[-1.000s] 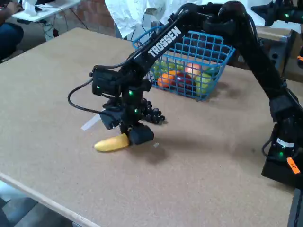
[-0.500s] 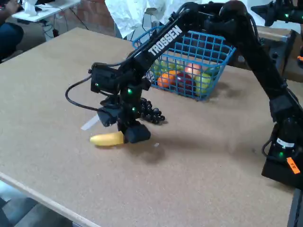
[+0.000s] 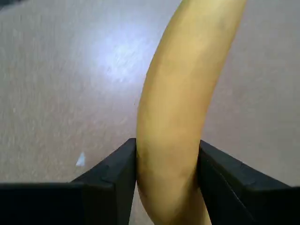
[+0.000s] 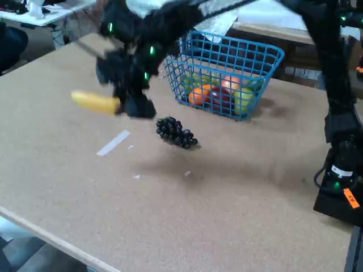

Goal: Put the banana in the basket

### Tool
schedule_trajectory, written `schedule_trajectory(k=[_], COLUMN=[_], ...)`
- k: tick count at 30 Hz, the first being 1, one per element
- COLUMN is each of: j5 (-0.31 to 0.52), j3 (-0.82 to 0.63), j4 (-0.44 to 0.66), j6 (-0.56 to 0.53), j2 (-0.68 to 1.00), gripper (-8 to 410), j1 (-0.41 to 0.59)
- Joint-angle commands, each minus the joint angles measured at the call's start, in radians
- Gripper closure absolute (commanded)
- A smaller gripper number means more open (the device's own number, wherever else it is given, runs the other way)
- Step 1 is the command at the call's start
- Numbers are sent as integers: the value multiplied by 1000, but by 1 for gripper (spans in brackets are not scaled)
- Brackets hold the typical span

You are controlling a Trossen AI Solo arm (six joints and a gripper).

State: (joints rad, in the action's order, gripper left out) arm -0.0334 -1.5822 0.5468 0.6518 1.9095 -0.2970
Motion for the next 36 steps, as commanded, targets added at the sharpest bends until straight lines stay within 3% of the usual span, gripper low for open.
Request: schedule_trajectory(k=[1,3,9,11,22,30,36], j5=[1,27,245,270,288,282,191], j3=[-71,-71,-71,-70,21,158,226], j4=[-66,-92,-118,-117,-117,-282,-351], j6=[-131,-133,-140,-175,-286,-364,-425], j2=[-239,-304,-440,-467,-515,-517,-517], gripper=[402,402,402,402,402,402,402], j1=[0,2,15,34,261,439,550])
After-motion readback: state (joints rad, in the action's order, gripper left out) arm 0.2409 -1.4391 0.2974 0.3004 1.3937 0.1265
